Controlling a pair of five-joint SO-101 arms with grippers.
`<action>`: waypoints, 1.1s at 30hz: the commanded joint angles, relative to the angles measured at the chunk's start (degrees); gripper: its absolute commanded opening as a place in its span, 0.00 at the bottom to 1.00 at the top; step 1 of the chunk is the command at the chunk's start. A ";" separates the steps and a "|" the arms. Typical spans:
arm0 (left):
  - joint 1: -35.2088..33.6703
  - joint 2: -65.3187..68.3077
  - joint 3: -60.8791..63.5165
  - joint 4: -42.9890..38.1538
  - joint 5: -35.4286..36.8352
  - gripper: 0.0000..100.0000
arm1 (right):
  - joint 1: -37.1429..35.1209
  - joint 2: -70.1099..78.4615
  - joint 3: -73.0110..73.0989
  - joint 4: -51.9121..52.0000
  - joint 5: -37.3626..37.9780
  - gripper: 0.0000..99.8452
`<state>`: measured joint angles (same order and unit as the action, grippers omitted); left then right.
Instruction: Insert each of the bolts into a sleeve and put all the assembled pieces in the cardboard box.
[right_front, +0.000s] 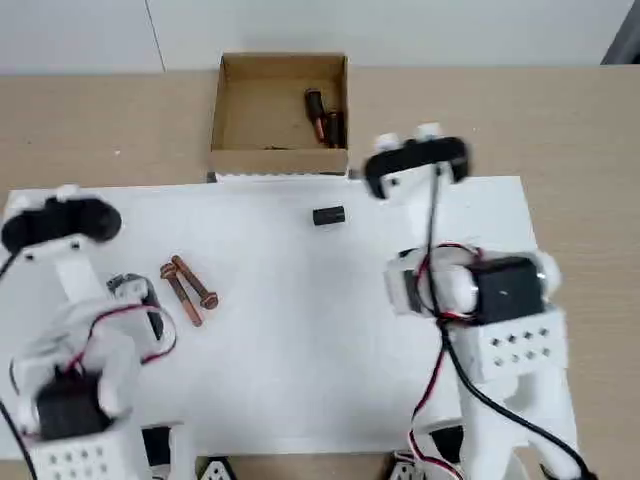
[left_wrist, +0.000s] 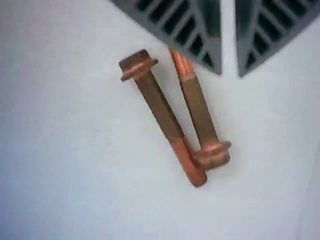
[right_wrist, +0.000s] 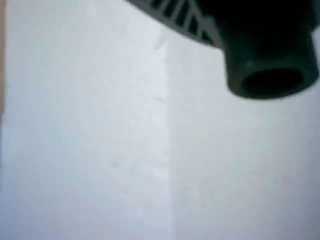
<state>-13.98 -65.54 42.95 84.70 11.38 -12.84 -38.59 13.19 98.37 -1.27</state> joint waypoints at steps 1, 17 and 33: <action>-0.18 7.30 -4.53 1.67 3.16 0.01 | 4.70 -2.95 -1.14 -0.40 -1.93 0.00; -0.18 30.68 -6.81 -1.58 10.81 0.01 | 11.65 -12.35 9.14 -0.57 -2.11 0.00; 0.26 52.31 -15.08 -5.89 11.08 0.01 | 17.01 -13.41 11.52 -1.36 -1.93 0.00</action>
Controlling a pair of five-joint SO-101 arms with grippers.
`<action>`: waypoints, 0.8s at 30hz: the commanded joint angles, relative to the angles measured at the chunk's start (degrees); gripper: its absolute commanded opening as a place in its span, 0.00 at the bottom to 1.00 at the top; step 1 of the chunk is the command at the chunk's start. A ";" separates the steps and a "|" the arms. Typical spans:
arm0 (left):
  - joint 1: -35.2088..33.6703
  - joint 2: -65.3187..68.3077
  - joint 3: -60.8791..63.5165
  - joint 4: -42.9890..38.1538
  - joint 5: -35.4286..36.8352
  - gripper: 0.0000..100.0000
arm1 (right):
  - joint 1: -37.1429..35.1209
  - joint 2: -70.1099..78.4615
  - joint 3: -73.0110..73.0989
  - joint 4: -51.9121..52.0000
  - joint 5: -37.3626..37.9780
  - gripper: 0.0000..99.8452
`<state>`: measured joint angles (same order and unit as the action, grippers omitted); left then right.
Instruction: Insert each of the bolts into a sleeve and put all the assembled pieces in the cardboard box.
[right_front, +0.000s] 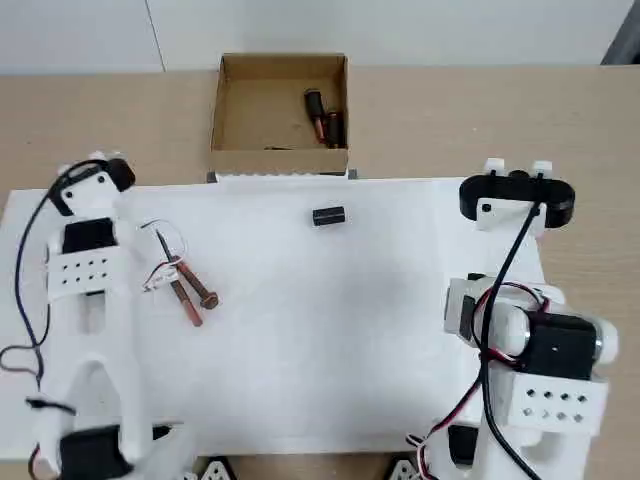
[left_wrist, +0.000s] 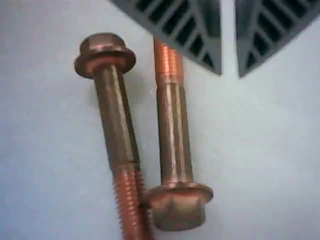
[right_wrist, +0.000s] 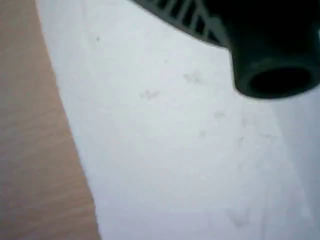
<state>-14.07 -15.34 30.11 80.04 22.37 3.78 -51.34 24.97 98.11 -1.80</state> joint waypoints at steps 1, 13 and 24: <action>0.35 2.99 -2.33 -1.32 0.09 0.01 | 0.40 -0.66 -0.26 -1.10 -1.41 0.00; 0.26 5.80 -2.68 -4.22 0.00 0.18 | 0.22 -0.57 -0.26 -1.10 -1.49 0.00; 0.35 6.07 -2.42 -8.53 -0.09 0.18 | 0.22 -0.57 -0.26 -1.10 -1.49 0.00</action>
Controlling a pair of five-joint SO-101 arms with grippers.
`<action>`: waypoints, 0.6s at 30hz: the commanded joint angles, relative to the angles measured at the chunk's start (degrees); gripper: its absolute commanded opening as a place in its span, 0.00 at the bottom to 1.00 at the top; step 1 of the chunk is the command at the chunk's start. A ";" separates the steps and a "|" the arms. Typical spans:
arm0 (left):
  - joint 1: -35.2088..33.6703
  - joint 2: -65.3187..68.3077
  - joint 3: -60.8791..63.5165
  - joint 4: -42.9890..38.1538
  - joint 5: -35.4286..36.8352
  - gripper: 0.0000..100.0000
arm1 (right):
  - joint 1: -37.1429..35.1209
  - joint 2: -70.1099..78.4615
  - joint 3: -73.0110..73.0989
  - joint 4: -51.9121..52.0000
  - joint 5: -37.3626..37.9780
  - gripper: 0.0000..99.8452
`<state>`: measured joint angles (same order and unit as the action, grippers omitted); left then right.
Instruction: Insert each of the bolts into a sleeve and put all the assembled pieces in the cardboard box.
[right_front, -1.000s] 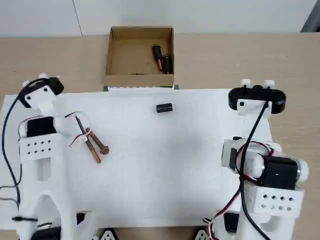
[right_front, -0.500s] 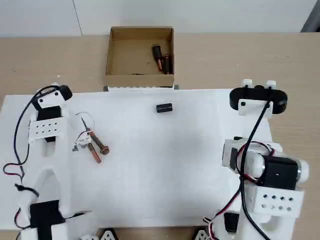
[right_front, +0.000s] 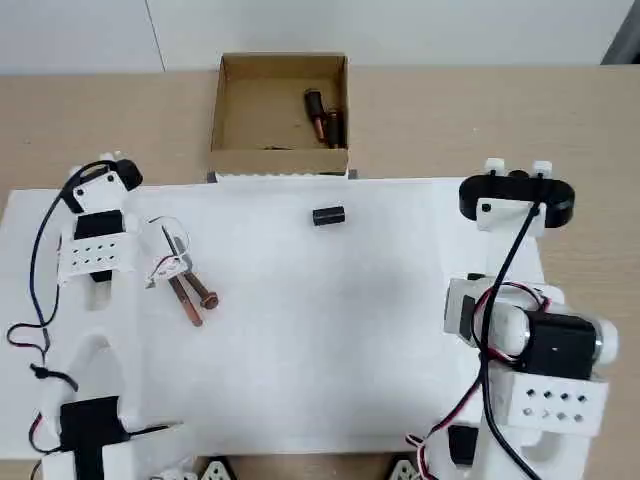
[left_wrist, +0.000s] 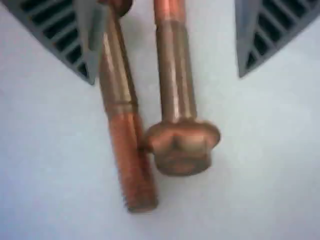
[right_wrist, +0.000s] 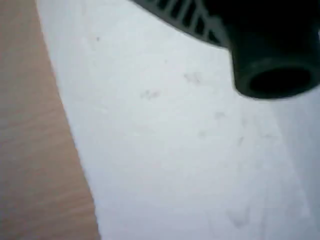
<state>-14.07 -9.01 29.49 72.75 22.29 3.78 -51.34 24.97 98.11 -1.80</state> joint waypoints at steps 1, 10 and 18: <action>0.35 0.26 -1.89 -1.23 0.00 0.18 | 0.22 -0.57 -0.26 -1.10 -1.49 0.00; 0.18 6.33 -2.33 -1.23 0.00 0.18 | 0.22 -0.57 -0.26 -1.10 -1.49 0.00; 0.26 6.77 -1.89 -4.66 0.00 0.17 | 0.22 -0.57 -0.26 -1.10 -1.49 0.00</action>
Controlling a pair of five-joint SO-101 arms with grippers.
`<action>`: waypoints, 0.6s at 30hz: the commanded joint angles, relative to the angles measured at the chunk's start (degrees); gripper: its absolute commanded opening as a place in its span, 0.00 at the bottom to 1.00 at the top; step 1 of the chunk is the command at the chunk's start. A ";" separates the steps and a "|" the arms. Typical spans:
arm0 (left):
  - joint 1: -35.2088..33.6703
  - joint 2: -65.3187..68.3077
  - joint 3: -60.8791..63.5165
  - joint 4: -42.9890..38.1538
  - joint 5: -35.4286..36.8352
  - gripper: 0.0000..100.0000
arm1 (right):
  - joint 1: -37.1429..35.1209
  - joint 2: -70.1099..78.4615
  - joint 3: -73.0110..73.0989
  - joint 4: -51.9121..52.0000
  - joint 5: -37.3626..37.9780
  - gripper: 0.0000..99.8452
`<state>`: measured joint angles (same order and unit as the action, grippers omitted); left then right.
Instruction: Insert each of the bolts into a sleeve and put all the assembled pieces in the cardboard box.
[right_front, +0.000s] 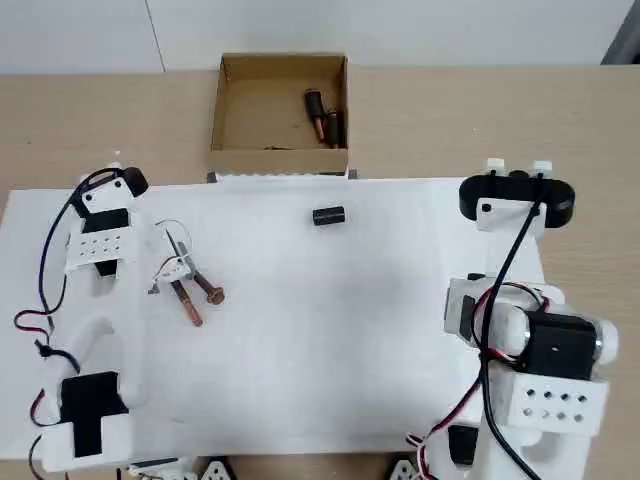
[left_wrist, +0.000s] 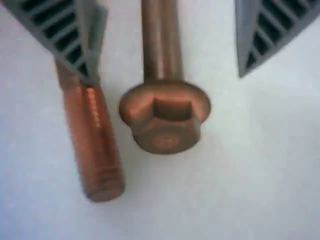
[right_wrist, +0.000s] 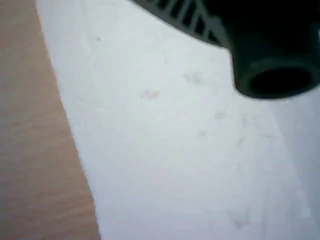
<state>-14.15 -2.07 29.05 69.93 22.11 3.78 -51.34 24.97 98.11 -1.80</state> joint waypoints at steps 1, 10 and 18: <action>0.44 -0.18 -1.36 -2.37 0.18 0.16 | 0.22 -0.57 -0.26 -1.10 -1.49 0.00; 0.44 4.92 -1.89 -3.96 0.18 0.04 | 0.22 -0.57 -0.26 -1.10 -1.49 0.00; 0.44 6.24 -1.80 -3.78 0.35 0.04 | 0.22 -0.57 -0.18 -1.10 -1.49 0.00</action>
<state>-13.71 4.00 28.18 66.51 22.37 3.78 -51.34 24.97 98.11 -1.80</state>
